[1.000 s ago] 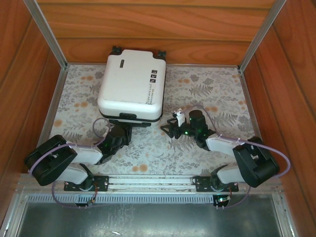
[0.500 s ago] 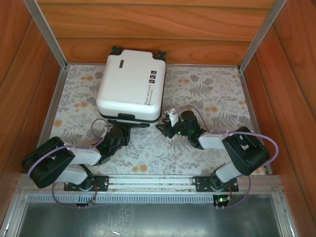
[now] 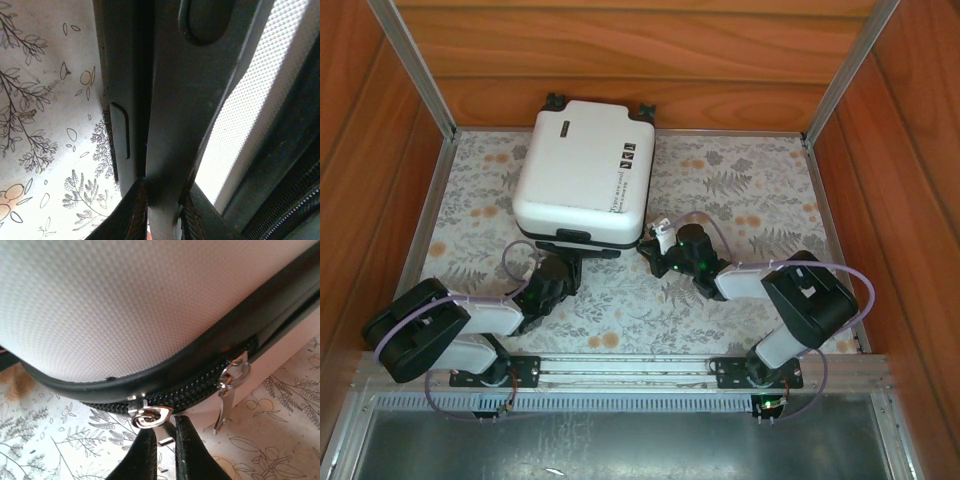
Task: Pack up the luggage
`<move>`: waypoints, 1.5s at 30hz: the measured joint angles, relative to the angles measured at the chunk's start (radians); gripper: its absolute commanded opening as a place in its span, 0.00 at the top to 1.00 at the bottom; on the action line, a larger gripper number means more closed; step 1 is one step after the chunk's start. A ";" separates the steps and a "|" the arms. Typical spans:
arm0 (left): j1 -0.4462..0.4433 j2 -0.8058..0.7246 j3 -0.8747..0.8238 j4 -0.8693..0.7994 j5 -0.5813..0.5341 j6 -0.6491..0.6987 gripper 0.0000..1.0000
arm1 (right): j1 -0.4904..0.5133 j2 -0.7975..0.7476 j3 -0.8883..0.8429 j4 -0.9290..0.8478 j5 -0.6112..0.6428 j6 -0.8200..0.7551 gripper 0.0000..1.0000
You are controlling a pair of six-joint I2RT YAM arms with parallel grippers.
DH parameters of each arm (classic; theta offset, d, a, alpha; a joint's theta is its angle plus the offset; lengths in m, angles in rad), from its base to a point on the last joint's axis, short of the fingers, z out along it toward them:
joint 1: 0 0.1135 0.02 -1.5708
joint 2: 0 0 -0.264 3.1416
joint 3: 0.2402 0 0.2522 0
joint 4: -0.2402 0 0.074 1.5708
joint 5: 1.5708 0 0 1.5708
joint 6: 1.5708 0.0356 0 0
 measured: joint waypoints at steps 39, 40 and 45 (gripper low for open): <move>0.002 -0.004 -0.027 0.032 -0.012 0.034 0.86 | -0.122 -0.074 0.112 -0.260 0.000 0.022 0.51; 0.003 -0.011 -0.024 0.019 -0.008 0.045 0.73 | -0.135 -0.082 0.115 -0.259 0.029 0.021 0.47; 0.005 -0.055 0.010 -0.102 0.047 0.102 0.38 | -0.160 -0.205 0.089 -0.308 0.156 0.009 0.38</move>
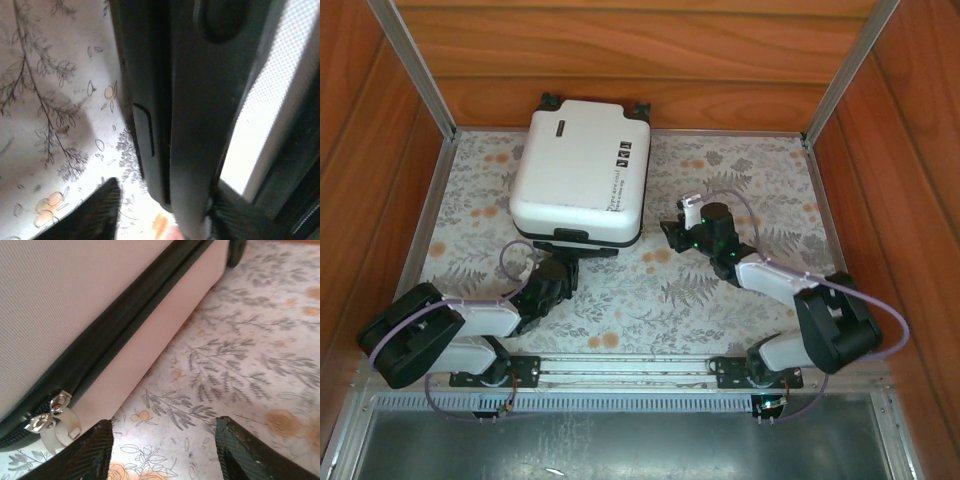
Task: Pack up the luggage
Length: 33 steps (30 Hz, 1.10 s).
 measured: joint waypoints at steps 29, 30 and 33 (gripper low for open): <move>0.872 -0.407 0.303 -0.560 -0.456 1.434 0.00 | -0.297 -0.361 -0.233 0.038 0.432 -0.078 0.01; 0.898 -0.358 0.275 -0.546 -0.438 1.431 0.00 | -0.301 -0.335 -0.234 0.055 0.432 -0.084 0.01; 0.918 -0.189 0.229 -0.477 -0.334 1.440 0.00 | -0.314 -0.235 -0.237 0.122 0.421 -0.106 0.01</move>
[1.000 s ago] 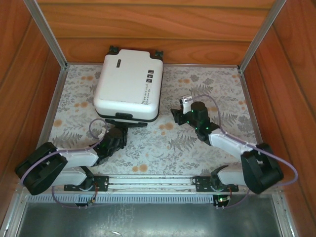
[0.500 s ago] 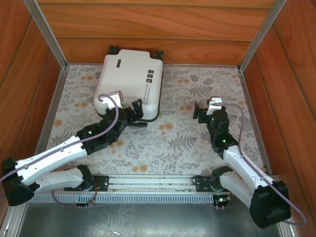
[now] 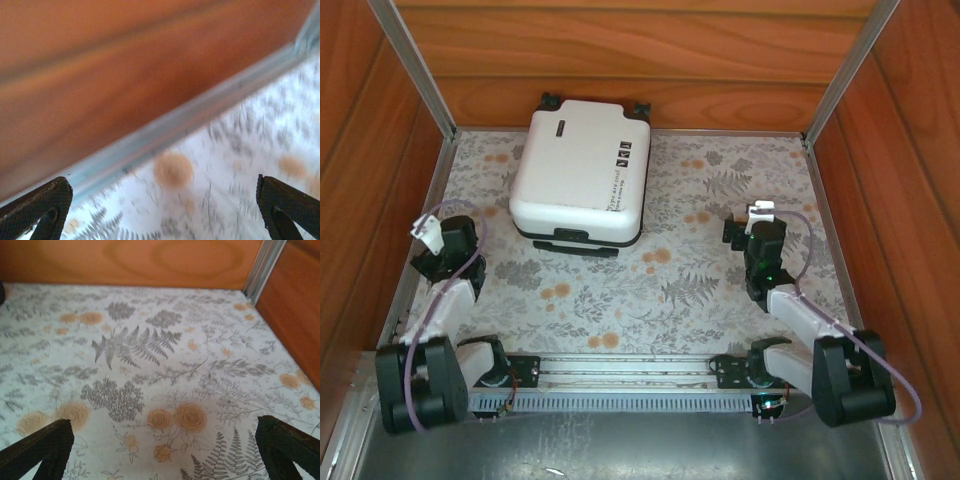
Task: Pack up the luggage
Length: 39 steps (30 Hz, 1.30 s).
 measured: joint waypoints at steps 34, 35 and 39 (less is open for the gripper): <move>-0.084 0.472 -0.018 0.699 0.641 0.381 0.00 | -0.148 0.409 0.099 0.267 -0.241 0.024 0.01; -0.084 0.472 -0.018 0.698 0.641 0.382 0.00 | -0.148 0.409 0.100 0.266 -0.241 0.025 0.01; -0.084 0.472 -0.018 0.699 0.641 0.384 0.00 | -0.148 0.409 0.100 0.263 -0.241 0.029 0.01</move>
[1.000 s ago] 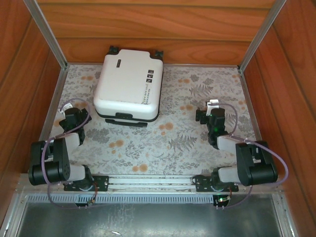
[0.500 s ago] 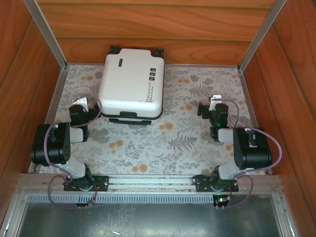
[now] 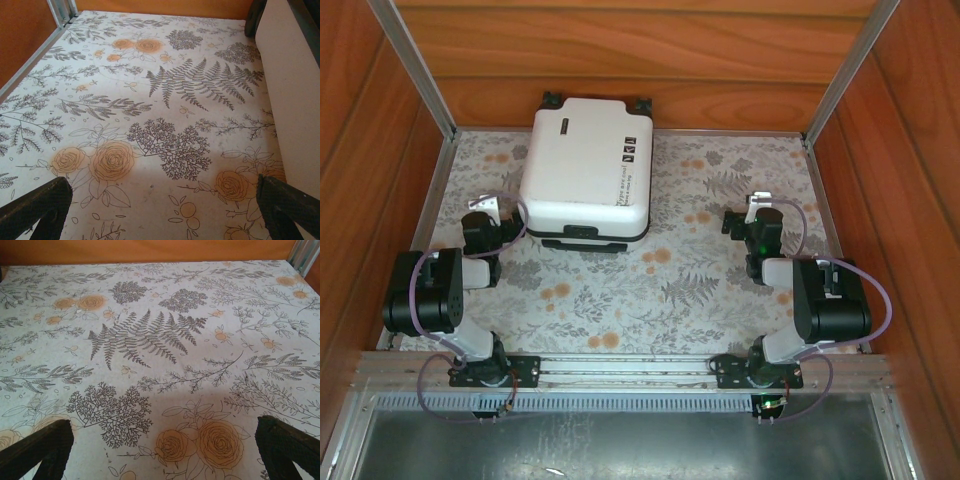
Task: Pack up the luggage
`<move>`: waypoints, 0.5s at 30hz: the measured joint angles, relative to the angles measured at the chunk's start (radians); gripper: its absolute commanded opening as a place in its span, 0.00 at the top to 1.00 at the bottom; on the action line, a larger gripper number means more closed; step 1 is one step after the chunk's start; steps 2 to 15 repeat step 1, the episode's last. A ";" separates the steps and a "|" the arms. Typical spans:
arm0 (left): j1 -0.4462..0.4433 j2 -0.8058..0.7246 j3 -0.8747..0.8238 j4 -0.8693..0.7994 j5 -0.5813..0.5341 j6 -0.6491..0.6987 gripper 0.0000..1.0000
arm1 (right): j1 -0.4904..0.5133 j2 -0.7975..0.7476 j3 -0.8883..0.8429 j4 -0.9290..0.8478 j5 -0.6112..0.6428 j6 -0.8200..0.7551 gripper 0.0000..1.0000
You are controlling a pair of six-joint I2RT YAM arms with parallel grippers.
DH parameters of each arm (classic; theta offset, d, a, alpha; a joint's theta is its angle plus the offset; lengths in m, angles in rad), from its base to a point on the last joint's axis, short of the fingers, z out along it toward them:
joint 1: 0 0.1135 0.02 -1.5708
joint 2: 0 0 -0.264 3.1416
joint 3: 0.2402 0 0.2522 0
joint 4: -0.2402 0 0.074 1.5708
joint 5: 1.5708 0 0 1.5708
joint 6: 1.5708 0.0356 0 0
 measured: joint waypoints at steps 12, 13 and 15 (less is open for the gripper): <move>0.000 0.000 0.000 0.000 0.000 0.000 0.00 | 0.000 0.000 0.000 0.000 0.000 0.001 0.01; 0.000 0.000 0.000 0.000 0.000 0.000 0.00 | 0.000 0.000 0.000 0.000 0.000 0.001 0.01; 0.000 0.000 0.000 0.000 0.000 0.000 0.00 | 0.000 0.000 0.000 0.000 0.000 0.001 0.01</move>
